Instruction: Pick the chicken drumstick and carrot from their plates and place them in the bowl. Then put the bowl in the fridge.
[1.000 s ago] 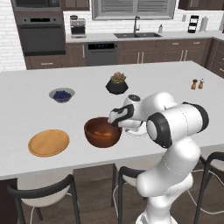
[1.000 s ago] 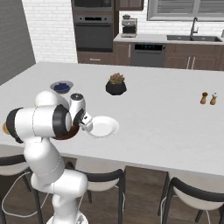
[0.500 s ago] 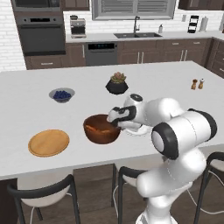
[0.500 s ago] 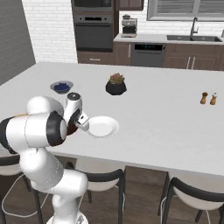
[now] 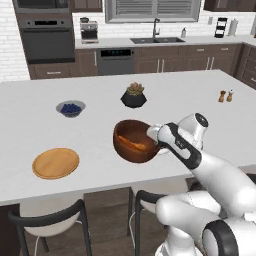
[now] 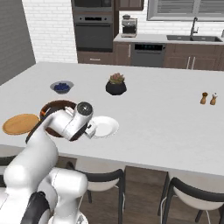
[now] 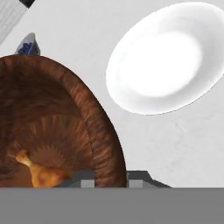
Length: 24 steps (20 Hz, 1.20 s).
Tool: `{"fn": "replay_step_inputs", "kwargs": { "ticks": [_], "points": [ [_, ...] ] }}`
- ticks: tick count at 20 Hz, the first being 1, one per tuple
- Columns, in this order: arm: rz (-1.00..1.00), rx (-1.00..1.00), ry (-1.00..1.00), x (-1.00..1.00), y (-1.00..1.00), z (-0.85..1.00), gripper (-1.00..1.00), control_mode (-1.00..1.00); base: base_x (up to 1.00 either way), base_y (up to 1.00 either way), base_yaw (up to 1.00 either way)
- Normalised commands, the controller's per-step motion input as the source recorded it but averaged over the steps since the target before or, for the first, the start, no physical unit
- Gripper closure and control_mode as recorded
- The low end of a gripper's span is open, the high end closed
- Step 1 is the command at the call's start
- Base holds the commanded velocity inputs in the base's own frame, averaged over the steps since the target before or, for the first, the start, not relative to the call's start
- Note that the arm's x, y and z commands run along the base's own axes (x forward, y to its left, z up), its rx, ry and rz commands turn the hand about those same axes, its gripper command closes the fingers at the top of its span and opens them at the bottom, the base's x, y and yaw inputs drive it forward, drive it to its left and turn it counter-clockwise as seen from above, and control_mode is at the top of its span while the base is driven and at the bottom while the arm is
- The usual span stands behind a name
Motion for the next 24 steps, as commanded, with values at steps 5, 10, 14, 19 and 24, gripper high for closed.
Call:
{"fn": "replay_step_inputs", "kwargs": {
  "ticks": [5, 10, 14, 19, 24],
  "points": [
    [0.02, 0.08, 0.04, -0.76, -0.94, 0.94, 1.00, -1.00, 0.00, 0.00, 0.00],
    [0.03, 0.00, 0.13, -0.74, -0.73, 0.88, 1.00, -1.00, 0.00, 0.00, 0.00],
    [0.02, -0.07, 0.19, -0.67, -0.44, 0.14, 1.00, -1.00, 0.00, 0.00, 0.00],
    [0.02, -0.09, 0.14, -0.44, -0.40, 0.00, 1.00, -1.00, 0.00, 0.00, 0.00],
    [0.00, -0.20, 0.02, -0.14, -0.20, 0.00, 1.00, -1.00, 0.00, 0.00, 0.00]
  ]
}}
